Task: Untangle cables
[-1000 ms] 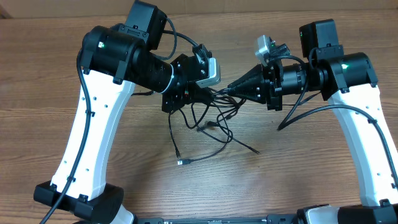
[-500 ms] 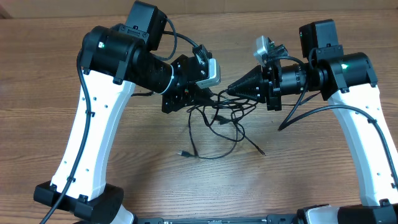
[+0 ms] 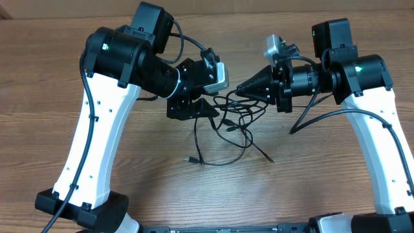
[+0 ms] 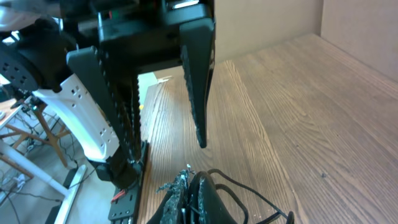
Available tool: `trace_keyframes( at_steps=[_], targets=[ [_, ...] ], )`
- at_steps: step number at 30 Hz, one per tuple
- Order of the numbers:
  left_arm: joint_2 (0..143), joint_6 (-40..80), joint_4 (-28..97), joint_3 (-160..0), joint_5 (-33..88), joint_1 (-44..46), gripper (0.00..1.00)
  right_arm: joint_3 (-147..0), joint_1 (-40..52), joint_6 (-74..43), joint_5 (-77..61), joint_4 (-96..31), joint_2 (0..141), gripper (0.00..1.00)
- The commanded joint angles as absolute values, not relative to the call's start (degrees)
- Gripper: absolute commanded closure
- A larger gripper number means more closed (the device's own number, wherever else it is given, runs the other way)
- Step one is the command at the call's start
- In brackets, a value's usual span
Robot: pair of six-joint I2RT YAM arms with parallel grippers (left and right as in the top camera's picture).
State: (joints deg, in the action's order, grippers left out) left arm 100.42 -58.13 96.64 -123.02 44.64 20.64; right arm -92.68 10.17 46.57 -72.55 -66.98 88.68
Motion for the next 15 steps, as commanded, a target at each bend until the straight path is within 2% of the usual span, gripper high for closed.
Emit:
trace_keyframes(
  at_steps=[1, 15],
  targets=[
    [100.0, -57.6, 96.8, -123.5, 42.9, 21.0, 0.48, -93.3, 10.3, 42.8, -73.6, -65.5, 88.9, 0.96],
    [105.1, -57.6, 95.7, -123.5, 43.1, 21.1, 0.48, -93.3, 10.3, 42.8, -79.2, -64.3, 88.9, 0.96]
  ],
)
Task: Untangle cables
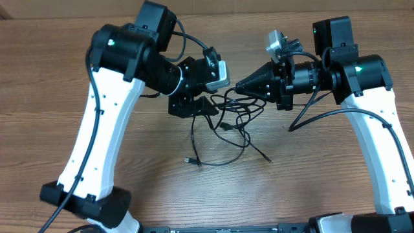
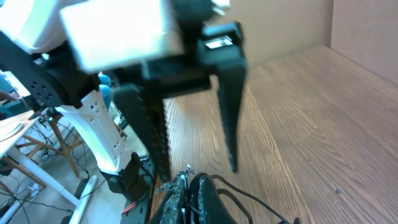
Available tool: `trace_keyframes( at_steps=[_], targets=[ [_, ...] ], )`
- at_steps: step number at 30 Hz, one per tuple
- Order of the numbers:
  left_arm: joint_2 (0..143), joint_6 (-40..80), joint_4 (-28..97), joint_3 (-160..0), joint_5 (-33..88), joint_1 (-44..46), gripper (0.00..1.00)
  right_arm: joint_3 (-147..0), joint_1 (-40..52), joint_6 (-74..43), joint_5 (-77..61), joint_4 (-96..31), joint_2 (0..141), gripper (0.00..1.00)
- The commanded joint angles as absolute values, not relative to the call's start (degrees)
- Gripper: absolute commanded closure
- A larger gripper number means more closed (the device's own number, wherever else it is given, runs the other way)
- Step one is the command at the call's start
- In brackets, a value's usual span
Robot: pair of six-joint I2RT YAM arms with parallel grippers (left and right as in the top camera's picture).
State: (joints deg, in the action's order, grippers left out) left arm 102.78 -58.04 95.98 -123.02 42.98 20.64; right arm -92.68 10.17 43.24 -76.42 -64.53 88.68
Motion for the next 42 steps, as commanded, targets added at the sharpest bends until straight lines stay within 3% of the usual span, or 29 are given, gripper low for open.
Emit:
trace_keyframes(
  at_steps=[1, 10, 11, 12, 17, 25, 29, 42],
  targets=[
    [105.6, -57.6, 95.7, -123.5, 43.2, 21.1, 0.48, -93.3, 10.3, 42.8, -79.2, -64.3, 88.9, 0.96],
    [106.8, -57.7, 95.1, -123.5, 46.2, 21.6, 0.47, -93.3, 10.2, 41.2, -79.8, -61.7, 88.9, 0.96],
    [106.8, -57.7, 95.1, -123.5, 46.2, 21.6, 0.5, -93.3, 10.2, 40.9, -79.8, -61.4, 88.9, 0.96],
    [106.8, -57.9, 95.1, -123.5, 47.2, 21.8, 0.65, -93.3, 10.2, 40.6, -79.8, -61.1, 88.9, 0.96],
    [106.8, -58.3, 94.9, -123.5, 48.1, 21.8, 0.94, -93.3, 10.2, 40.5, -79.8, -60.9, 88.9, 0.96],
    [106.8, -58.2, 95.0, -123.5, 48.1, 21.8, 0.96, -93.3, 9.1, 39.9, -77.9, -60.9, 88.9, 0.96],
    [106.8, -58.3, 95.8, -123.5, 48.1, 21.8, 0.96, -93.3, 6.3, 33.2, -71.2, -60.0, 88.9, 0.96],
    [106.8, -58.2, 96.8, -123.5, 48.0, 21.8, 0.96, -93.3, -16.8, 14.3, -61.4, -62.1, 88.9, 0.96]
  ],
)
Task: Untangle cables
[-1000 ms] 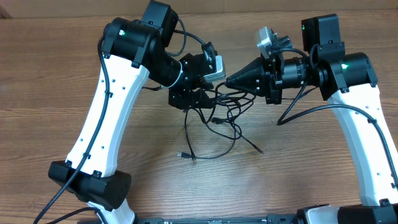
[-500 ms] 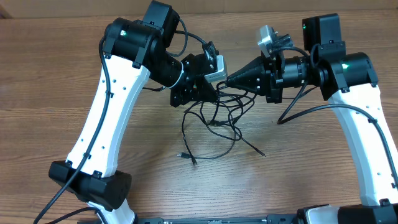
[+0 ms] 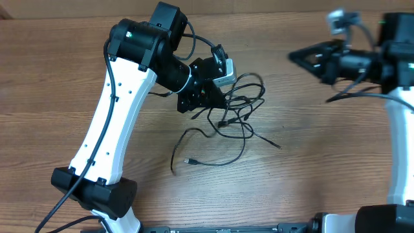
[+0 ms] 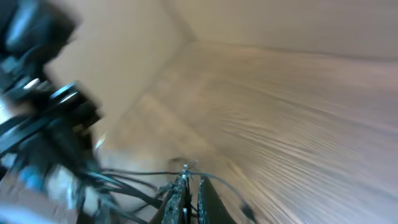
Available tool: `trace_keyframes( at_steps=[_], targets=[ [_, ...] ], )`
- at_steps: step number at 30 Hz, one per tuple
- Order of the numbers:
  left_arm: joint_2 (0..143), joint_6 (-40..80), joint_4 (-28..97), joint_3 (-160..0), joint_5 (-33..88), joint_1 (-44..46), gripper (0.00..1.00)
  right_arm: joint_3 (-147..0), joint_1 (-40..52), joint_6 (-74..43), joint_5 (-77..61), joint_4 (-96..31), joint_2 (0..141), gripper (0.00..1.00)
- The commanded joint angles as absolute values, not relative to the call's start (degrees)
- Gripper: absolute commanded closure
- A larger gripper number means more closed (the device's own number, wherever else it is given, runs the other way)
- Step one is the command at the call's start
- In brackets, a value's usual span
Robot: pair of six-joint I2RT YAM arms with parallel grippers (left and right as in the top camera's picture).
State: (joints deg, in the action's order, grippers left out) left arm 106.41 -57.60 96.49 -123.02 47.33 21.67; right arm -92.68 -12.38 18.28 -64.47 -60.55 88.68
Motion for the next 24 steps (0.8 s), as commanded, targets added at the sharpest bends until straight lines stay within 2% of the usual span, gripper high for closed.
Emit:
trace_keyframes(
  at_steps=[1, 5, 7, 8, 10, 11, 14, 19, 24],
  targets=[
    [106.8, -58.2, 96.8, -123.5, 47.9, 21.8, 0.96, -93.3, -18.6, 14.3, -60.7, -63.1, 88.9, 0.96],
    [106.8, -58.3, 96.8, -123.5, 47.9, 21.8, 0.96, -93.3, -24.1, 15.1, -60.2, -66.4, 88.9, 0.96],
    [106.8, -58.3, 96.7, -123.5, 47.9, 21.8, 0.96, -93.3, -24.5, 20.1, -62.5, -67.7, 88.9, 0.96],
    [106.8, -58.3, 96.7, -123.5, 47.9, 21.8, 0.96, -93.3, -24.3, 28.6, -66.1, -69.9, 88.9, 0.82],
    [106.8, -58.4, 96.7, -123.5, 47.9, 21.8, 0.96, -93.3, -23.3, 38.5, -69.2, -73.1, 88.9, 0.61],
    [106.8, -59.5, 96.8, -123.5, 47.9, 21.8, 0.96, -93.3, -22.1, 44.1, -70.0, -74.9, 88.9, 0.47],
    [106.8, -62.3, 96.8, -123.5, 47.9, 21.8, 0.96, -93.3, -18.9, 52.7, -70.0, -77.4, 88.9, 0.29],
    [106.8, -70.5, 96.7, -123.5, 47.9, 21.8, 0.96, -93.3, -11.0, 57.7, -70.0, -77.4, 88.9, 0.13],
    [106.8, -77.5, 96.6, -123.5, 47.5, 21.8, 0.96, -93.3, -2.1, 60.6, -70.0, -76.2, 88.9, 0.1]
  ],
)
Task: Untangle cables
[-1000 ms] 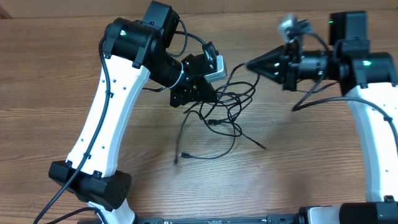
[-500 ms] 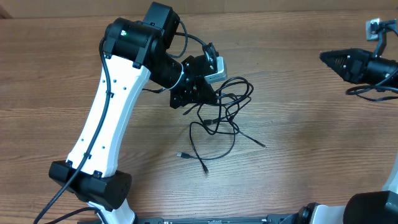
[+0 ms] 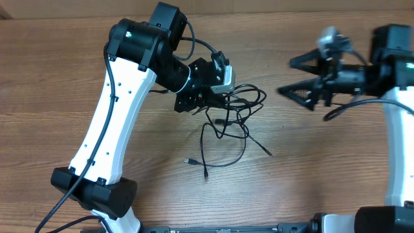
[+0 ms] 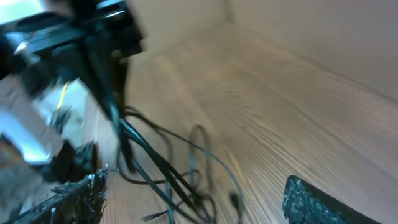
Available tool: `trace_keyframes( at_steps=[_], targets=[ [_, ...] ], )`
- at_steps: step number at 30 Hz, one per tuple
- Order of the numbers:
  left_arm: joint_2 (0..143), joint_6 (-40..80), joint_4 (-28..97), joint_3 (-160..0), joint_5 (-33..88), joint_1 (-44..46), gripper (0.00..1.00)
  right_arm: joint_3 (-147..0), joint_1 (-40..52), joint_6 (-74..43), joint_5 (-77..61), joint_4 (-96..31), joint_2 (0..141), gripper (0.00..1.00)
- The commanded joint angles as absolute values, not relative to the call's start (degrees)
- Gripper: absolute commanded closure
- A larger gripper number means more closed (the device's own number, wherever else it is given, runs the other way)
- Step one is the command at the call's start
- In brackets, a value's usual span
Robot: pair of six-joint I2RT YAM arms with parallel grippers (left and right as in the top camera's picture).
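Observation:
A tangle of thin black cables (image 3: 234,111) lies on the wooden table (image 3: 323,168), with loose ends trailing toward the front. My left gripper (image 3: 208,98) sits at the tangle's left edge and looks shut on a bunch of strands. My right gripper (image 3: 284,76) hangs open well to the right of the tangle, pointing at it, with nothing between its fingers. In the blurred right wrist view the cables (image 4: 165,174) run ahead of the right gripper (image 4: 193,190). Beyond them, the left gripper (image 4: 112,87) is dark at the upper left.
One cable plug (image 3: 189,160) and another strand end (image 3: 269,153) lie toward the front of the table. A raised wall (image 4: 311,37) borders the table at the far side. The left arm (image 3: 110,129) stands over the table's left part.
My right gripper was shut farther up and to the right; now it is open, lower and a little nearer the tangle. The tangle's front-left loop has drawn in toward the middle.
At first my right gripper was shut with its tips right by the left gripper at the tangle, and stayed so half a second later. Then it stood shut far off at the right while the left arm had turned with the cables. Now it is open, facing the tangle.

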State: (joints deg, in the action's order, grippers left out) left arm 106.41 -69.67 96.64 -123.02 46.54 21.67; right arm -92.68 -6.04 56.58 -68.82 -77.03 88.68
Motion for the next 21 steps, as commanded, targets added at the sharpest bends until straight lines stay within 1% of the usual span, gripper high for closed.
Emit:
trace_keyframes(
  at_steps=[1, 3, 10, 11, 13, 14, 15, 17, 21],
  targets=[
    [106.8, -78.1, 96.6, -123.5, 47.4, 21.8, 0.96, -93.3, -1.1, 60.5, -70.0, -75.9, 88.9, 0.1],
    [106.8, -79.8, 96.6, -123.5, 47.4, 21.8, 0.96, -93.3, 2.0, 60.5, -70.0, -74.6, 88.9, 0.1],
    [106.8, -86.3, 96.6, -123.5, 47.4, 21.8, 0.96, -93.3, 7.7, 60.5, -70.8, -72.1, 88.9, 0.12],
    [106.8, -87.3, 96.6, -123.5, 47.4, 21.8, 0.96, -93.3, 8.3, 60.5, -70.8, -72.0, 88.9, 0.16],
    [106.8, -88.2, 96.6, -123.5, 47.4, 21.8, 0.96, -93.3, 8.9, 60.5, -70.8, -72.0, 88.9, 0.2],
    [106.8, -88.7, 96.6, -123.5, 47.4, 21.8, 0.96, -93.3, 9.4, 60.5, -70.8, -71.9, 88.9, 0.28],
    [106.8, -88.8, 96.4, -123.5, 47.4, 21.8, 0.96, -93.3, 9.6, 60.5, -70.8, -71.9, 88.9, 0.34],
    [106.8, -88.8, 96.2, -123.5, 47.4, 21.8, 0.96, -93.3, 10.2, 60.2, -70.8, -71.9, 88.9, 0.38],
    [106.8, -88.8, 96.0, -123.5, 47.5, 21.8, 0.95, -93.3, 11.7, 60.1, -70.8, -71.9, 88.9, 0.57]
  ],
)
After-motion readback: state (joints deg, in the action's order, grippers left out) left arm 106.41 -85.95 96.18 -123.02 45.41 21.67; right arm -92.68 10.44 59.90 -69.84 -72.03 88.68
